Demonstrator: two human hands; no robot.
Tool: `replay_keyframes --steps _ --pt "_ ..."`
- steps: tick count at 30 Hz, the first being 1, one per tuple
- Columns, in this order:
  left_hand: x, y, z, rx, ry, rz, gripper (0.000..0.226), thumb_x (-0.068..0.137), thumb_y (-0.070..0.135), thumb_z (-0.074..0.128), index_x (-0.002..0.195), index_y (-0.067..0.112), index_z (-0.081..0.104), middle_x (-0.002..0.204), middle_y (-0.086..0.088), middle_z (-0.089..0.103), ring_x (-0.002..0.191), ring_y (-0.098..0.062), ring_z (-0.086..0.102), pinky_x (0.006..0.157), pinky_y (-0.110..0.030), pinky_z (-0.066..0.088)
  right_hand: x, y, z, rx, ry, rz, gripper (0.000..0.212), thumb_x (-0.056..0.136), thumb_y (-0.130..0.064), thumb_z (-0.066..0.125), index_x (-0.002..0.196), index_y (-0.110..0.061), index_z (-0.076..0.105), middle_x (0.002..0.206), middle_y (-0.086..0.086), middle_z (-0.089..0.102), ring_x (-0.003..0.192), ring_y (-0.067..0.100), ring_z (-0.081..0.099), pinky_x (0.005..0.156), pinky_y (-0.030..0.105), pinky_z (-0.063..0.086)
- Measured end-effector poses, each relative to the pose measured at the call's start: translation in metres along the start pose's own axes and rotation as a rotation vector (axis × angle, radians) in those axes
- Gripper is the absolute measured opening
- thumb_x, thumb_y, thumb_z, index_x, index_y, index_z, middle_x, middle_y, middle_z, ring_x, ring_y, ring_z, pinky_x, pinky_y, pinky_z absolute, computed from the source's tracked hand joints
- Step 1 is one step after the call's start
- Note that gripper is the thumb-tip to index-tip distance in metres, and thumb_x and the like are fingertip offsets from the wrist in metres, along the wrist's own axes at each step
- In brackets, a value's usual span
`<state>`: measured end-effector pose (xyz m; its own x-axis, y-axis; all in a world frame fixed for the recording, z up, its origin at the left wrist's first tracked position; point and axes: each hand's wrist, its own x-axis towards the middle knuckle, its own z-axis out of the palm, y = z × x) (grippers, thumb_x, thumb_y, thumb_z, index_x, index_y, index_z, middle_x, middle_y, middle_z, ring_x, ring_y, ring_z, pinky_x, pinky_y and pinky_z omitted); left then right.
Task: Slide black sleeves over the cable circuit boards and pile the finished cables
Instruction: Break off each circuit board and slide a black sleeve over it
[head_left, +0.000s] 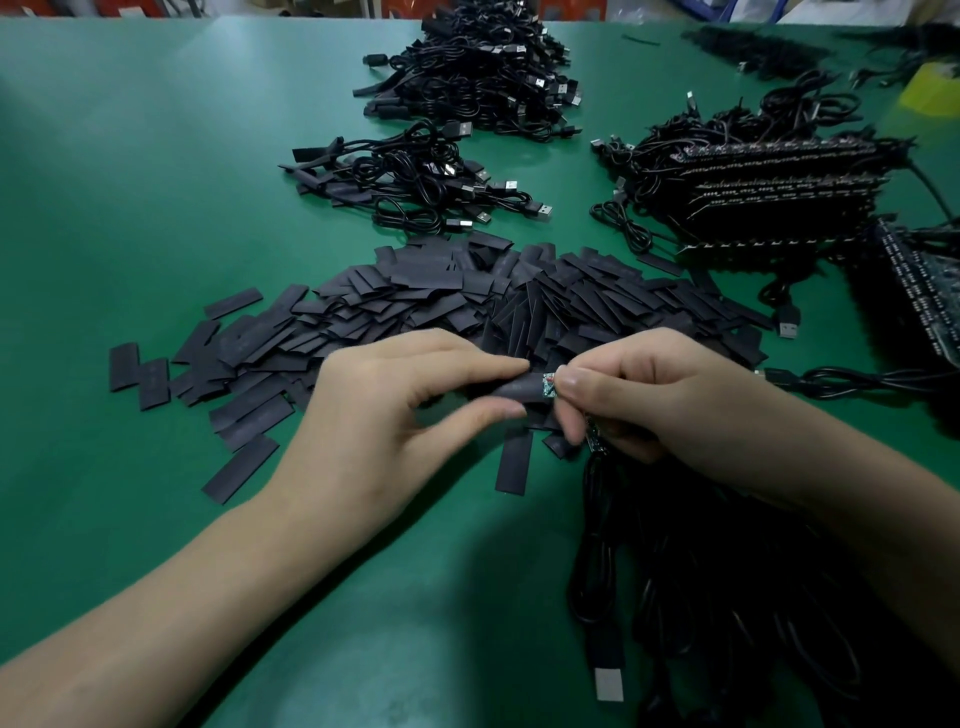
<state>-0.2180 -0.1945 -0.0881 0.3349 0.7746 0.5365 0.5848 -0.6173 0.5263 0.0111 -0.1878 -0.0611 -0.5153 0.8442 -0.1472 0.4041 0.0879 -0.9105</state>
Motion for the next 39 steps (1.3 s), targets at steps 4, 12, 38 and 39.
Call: replay_keyframes --steps 4,12,38,39 --pt "-0.0014 0.0004 0.0007 0.016 0.0 0.052 0.028 0.084 0.03 0.082 0.107 0.015 0.079 0.096 0.006 0.074 0.089 -0.005 0.068 0.087 -0.017 0.051 -0.0009 -0.0016 0.0001 -0.03 -0.013 -0.003 0.041 0.102 -0.042 0.048 0.073 -0.021 0.068 0.05 0.002 0.034 0.046 0.017 0.025 0.044 0.026 0.021" --pt "0.0024 0.0012 -0.0007 -0.072 0.063 -0.05 0.02 0.084 0.028 0.081 0.101 0.019 0.08 0.094 0.011 0.075 0.087 -0.001 0.069 0.081 -0.018 0.051 0.0002 0.0008 0.0046 -0.185 0.278 -0.249 0.01 0.095 -0.031 0.067 0.103 -0.025 0.067 0.067 -0.001 0.059 0.056 0.016 0.05 0.055 0.03 0.04" --pt "0.0006 -0.0015 0.0019 -0.279 0.057 -0.072 0.019 0.087 0.022 0.076 0.106 0.022 0.077 0.095 0.009 0.075 0.087 -0.009 0.069 0.079 -0.018 0.048 -0.0034 -0.0003 0.0062 -0.581 0.52 -0.518 0.007 0.088 -0.011 0.078 0.09 -0.018 0.078 0.081 -0.011 0.07 0.073 -0.002 0.06 0.069 0.01 0.042" --pt "0.0005 -0.0015 0.0015 -0.267 0.06 -0.066 0.019 0.087 0.022 0.076 0.106 0.021 0.077 0.095 0.009 0.075 0.088 -0.009 0.07 0.08 -0.019 0.049 -0.0032 -0.0005 0.0069 -0.582 0.524 -0.517 0.007 0.088 -0.011 0.078 0.09 -0.019 0.078 0.081 -0.011 0.071 0.073 -0.001 0.061 0.068 0.011 0.043"
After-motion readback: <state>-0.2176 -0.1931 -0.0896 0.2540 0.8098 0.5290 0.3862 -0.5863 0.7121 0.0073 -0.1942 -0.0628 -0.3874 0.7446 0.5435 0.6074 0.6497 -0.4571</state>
